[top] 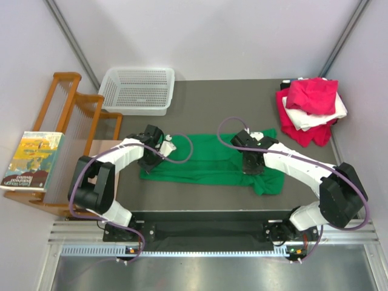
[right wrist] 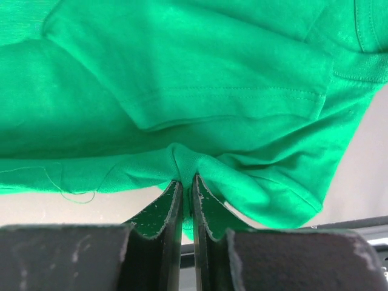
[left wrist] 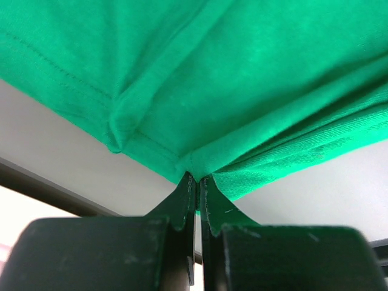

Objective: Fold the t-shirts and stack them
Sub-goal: Fold the tshirt

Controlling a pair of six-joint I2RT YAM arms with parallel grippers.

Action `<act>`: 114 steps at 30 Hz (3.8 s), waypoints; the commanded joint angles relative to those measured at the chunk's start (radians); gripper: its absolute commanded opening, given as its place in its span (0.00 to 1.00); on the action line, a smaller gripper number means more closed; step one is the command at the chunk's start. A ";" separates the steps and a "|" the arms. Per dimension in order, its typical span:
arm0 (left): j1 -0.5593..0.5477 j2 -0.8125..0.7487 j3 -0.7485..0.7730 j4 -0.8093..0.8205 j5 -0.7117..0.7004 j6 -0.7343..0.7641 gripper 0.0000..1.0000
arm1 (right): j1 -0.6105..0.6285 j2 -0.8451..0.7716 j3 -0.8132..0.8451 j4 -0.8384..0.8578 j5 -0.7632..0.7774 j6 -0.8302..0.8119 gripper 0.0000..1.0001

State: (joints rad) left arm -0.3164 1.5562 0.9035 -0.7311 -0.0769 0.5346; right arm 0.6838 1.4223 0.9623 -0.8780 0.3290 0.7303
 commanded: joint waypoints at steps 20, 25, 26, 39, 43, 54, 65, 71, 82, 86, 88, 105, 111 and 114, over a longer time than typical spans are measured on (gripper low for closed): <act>0.126 -0.124 0.115 -0.090 0.184 -0.033 0.00 | -0.035 -0.005 0.050 0.011 0.018 -0.060 0.08; 0.126 -0.097 0.101 -0.070 0.187 -0.035 0.00 | -0.064 0.023 0.073 0.022 0.025 -0.084 0.08; 0.126 -0.094 0.101 -0.062 0.186 -0.036 0.00 | -0.075 0.029 0.076 0.033 0.027 -0.095 0.08; 0.128 0.073 0.136 0.058 0.149 -0.051 0.00 | -0.115 0.201 0.185 0.094 -0.030 -0.155 0.07; 0.129 0.093 0.152 0.055 0.143 -0.047 0.00 | -0.118 0.191 0.188 0.099 -0.041 -0.157 0.07; 0.154 0.065 0.160 0.048 0.135 -0.039 0.00 | -0.150 0.185 0.190 0.108 -0.042 -0.167 0.07; 0.163 0.068 0.172 0.048 0.154 -0.044 0.12 | -0.204 0.262 0.211 0.149 -0.048 -0.180 0.06; 0.169 0.059 0.169 0.073 0.149 -0.061 0.06 | -0.224 0.283 0.223 0.159 -0.054 -0.187 0.06; 0.191 0.018 0.152 0.131 0.143 -0.113 0.99 | -0.254 0.323 0.271 0.174 -0.081 -0.195 0.05; 0.191 0.001 0.137 0.137 0.141 -0.113 0.99 | -0.259 0.343 0.277 0.183 -0.090 -0.201 0.04; 0.191 -0.008 0.137 0.125 0.149 -0.110 0.99 | -0.262 0.349 0.279 0.189 -0.093 -0.204 0.04; 0.099 -0.139 0.019 0.016 0.281 -0.085 0.99 | -0.282 0.445 0.337 0.209 -0.143 -0.212 0.03; 0.019 -0.110 0.002 -0.019 0.282 -0.090 0.99 | -0.283 0.441 0.332 0.208 -0.143 -0.210 0.03; 0.005 -0.093 0.015 -0.013 0.305 -0.107 0.99 | -0.282 0.440 0.331 0.208 -0.146 -0.210 0.03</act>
State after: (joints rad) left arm -0.2844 1.4567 0.9115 -0.7364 0.1947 0.4355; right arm 0.4156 1.8553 1.2522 -0.7246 0.1894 0.5232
